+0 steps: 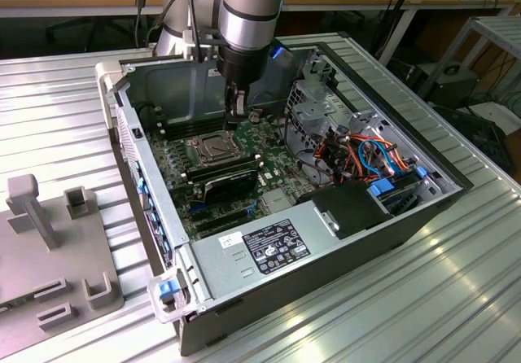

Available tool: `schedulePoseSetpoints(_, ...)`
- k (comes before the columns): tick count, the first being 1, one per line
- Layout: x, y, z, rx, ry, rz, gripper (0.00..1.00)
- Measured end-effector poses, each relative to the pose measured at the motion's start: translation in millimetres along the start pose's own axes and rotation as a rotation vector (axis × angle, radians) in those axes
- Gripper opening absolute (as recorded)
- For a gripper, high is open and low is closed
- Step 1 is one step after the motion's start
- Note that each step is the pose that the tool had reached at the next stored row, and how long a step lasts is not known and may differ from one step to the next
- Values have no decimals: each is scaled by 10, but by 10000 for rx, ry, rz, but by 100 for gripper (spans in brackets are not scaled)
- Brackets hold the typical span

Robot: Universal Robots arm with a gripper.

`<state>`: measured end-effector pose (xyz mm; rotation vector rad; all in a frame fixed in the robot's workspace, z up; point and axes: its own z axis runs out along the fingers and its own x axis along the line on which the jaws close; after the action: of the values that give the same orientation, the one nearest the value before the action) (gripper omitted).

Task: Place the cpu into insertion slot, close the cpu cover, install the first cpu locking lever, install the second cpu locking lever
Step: 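Install the second cpu locking lever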

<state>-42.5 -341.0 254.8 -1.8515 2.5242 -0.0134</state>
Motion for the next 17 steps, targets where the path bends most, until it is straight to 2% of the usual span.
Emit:
schedulePoseSetpoints(3,26,-8,0,0,0,-32,11)
schedulePoseSetpoints(5,70,-22,0,0,-1,-34,11)
schedulePoseSetpoints(17,81,-26,0,0,-1,-90,11)
